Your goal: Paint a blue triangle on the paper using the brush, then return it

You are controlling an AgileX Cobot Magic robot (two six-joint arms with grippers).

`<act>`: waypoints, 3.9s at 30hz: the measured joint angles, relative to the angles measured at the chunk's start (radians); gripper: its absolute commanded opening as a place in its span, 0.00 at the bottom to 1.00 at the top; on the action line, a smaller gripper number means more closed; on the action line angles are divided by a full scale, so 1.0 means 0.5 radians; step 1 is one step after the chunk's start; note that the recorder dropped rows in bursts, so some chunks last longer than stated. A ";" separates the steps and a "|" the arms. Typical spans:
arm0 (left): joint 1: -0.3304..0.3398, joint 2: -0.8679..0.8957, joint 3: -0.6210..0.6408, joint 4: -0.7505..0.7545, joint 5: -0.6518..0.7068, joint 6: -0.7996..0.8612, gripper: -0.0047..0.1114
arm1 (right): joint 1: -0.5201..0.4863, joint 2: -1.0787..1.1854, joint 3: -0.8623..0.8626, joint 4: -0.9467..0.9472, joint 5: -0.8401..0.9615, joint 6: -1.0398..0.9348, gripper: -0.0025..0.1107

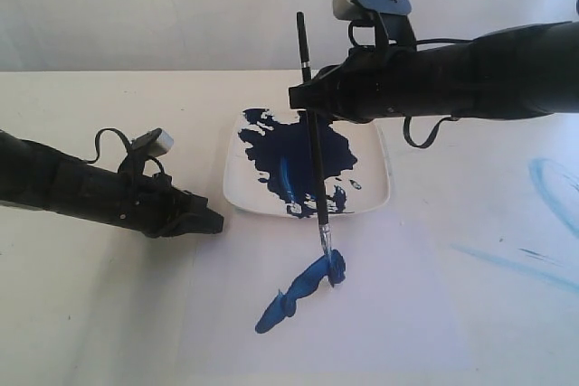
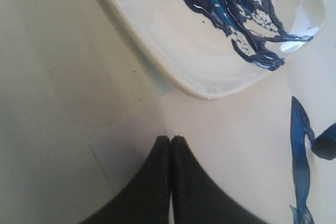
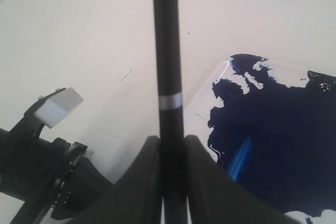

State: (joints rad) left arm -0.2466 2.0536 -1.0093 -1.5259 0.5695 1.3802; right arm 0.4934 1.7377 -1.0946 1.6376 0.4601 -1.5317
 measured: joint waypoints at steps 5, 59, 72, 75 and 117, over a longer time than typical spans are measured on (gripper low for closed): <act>0.000 0.000 0.000 0.000 0.000 0.000 0.04 | 0.000 -0.018 0.000 0.000 -0.027 0.004 0.02; 0.000 0.000 0.000 0.000 0.000 0.000 0.04 | 0.303 -0.249 0.000 -3.435 -0.817 3.538 0.02; 0.000 0.000 0.000 0.000 0.000 0.000 0.04 | 0.316 -0.141 0.000 -3.435 -0.943 3.538 0.02; 0.000 0.000 0.000 0.000 0.000 0.000 0.04 | 0.316 -0.123 0.000 -3.435 -0.943 3.538 0.02; 0.000 0.000 0.000 0.000 0.000 0.000 0.04 | 0.400 -0.082 0.000 -3.275 -0.605 3.538 0.02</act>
State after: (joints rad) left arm -0.2466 2.0536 -1.0093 -1.5259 0.5695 1.3802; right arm 0.6936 1.6968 -1.0946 0.0000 0.1574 0.2375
